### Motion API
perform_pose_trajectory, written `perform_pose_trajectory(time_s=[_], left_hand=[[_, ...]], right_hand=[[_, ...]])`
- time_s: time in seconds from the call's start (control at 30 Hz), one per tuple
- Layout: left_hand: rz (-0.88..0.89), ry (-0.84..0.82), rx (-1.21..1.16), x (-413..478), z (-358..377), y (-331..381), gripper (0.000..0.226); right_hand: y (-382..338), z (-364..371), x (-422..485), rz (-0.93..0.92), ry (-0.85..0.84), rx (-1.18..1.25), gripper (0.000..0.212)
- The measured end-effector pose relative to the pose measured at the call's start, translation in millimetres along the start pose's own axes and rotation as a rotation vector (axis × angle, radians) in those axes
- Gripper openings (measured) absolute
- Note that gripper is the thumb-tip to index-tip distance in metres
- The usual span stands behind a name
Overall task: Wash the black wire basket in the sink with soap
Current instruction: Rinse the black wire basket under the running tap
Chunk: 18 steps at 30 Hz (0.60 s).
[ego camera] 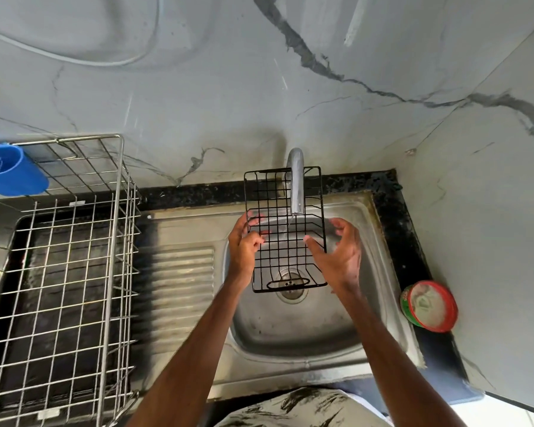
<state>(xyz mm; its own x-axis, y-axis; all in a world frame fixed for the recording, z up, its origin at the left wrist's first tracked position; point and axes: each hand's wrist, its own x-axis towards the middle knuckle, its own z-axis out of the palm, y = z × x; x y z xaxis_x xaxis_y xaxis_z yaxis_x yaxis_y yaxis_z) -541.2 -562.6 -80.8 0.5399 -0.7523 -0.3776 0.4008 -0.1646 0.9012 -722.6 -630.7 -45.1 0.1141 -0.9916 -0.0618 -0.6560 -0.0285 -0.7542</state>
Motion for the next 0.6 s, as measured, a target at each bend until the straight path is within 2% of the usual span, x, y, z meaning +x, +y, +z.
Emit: perform_pose_trajectory(time_s=[0.03, 0.07, 0.1, 0.17, 0.23, 0.33, 0.5, 0.6], left_hand=[[-0.028, -0.009, 0.010, 0, 0, -2, 0.060], [-0.059, -0.013, 0.027, 1, 0, -5, 0.055], [-0.084, -0.020, 0.036, 0, 0, -7, 0.054], [-0.119, -0.040, 0.056, -2, 1, -10, 0.054], [-0.143, -0.091, 0.078, -2, 3, -7, 0.056], [-0.240, -0.183, 0.139, 11, 3, 6, 0.055], [-0.419, -0.259, 0.399, 35, -7, 28, 0.023], [-0.438, -0.301, 0.385, 38, -19, 35, 0.055]], right_hand=[[2, 1, 5, 0.179, -0.184, 0.034, 0.067], [4, 3, 9, 0.319, -0.345, 0.119, 0.063], [9, 7, 15, 0.406, -0.435, 0.236, 0.054], [16, 12, 23, 0.479, -0.444, 0.415, 0.036], [18, 13, 24, 0.471, -0.404, 0.474, 0.028], [24, 9, 23, 0.447, -0.369, 0.494, 0.031], [34, 9, 32, 0.517, -0.406, 0.543, 0.037], [32, 11, 40, 0.556, -0.532, 0.575, 0.034]])
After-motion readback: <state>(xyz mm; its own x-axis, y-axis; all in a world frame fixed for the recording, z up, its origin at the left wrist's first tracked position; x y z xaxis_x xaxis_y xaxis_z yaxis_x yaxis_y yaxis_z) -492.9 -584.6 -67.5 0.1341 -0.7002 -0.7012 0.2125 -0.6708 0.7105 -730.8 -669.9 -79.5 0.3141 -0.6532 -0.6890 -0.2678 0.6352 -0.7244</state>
